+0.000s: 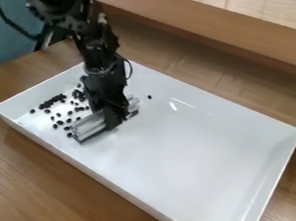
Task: Sweep into pile
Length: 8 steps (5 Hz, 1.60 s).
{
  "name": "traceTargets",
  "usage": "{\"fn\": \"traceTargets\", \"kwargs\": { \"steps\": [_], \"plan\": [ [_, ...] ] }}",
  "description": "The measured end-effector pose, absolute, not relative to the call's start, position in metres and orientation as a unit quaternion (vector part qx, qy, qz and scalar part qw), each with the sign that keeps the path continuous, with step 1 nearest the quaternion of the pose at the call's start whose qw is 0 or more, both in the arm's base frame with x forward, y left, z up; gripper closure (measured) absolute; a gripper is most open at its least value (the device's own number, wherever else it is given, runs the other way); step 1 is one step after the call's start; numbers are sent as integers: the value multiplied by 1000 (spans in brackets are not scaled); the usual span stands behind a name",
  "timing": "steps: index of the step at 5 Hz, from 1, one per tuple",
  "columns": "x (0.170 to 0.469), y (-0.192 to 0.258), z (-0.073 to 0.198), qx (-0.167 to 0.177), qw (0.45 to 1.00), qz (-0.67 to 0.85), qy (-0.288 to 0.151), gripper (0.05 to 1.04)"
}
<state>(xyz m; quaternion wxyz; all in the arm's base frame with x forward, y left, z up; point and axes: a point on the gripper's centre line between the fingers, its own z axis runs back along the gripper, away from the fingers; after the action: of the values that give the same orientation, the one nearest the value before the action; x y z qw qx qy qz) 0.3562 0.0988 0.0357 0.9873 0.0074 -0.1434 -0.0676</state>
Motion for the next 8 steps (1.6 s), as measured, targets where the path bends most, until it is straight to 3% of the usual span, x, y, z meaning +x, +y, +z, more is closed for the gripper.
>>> {"fn": "traceTargets", "kwargs": {
  "steps": [8],
  "plan": [
    [346,158,36,25,989,-2,-143,689]
  ]
}}
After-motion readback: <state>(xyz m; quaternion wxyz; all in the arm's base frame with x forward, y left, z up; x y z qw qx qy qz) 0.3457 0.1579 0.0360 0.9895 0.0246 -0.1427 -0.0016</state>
